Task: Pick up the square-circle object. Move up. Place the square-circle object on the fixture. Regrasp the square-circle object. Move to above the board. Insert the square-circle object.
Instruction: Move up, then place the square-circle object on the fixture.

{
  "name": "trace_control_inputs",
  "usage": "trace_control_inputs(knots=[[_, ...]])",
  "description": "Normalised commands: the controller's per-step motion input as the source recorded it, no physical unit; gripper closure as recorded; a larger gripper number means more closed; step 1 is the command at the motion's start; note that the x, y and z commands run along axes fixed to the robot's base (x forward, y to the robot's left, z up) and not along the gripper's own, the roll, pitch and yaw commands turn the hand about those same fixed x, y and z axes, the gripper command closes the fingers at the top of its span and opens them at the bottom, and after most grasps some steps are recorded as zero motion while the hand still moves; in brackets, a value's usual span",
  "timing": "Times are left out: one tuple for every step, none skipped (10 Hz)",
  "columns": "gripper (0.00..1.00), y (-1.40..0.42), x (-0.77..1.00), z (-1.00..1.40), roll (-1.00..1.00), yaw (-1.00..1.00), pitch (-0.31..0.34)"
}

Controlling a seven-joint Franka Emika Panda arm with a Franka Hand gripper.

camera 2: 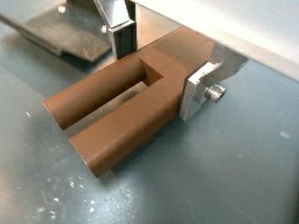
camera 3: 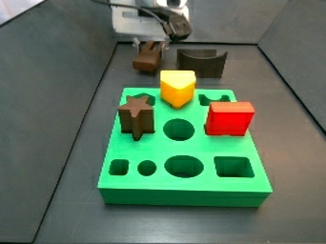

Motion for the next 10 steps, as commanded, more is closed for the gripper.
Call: trace_control_inputs(knots=[[1.0,0.0,0.0,0.58,0.02,-0.03,0.037],[1.0,0.0,-0.01,0.39,0.05,-0.03,0.049],[1.0,0.0,-0.01,0.3,0.06,-0.02,0.051],[1.0,0.0,0.0,1.0,0.0,0.0,0.0],[1.0,0.0,0.0,1.0,0.01,0.0,0.005],[1.0,0.0,-0.01,1.0,0.03,0.0,0.025],[1.0,0.01,-0.01,1.0,0.04,-0.01,0.032],[1.0,0.01,-0.02,1.0,0.06,-0.01,0.042],[1.0,0.01,-0.02,1.0,0.07,-0.01,0.048],[1.0,0.0,-0.02,1.0,0.09,-0.01,0.056]])
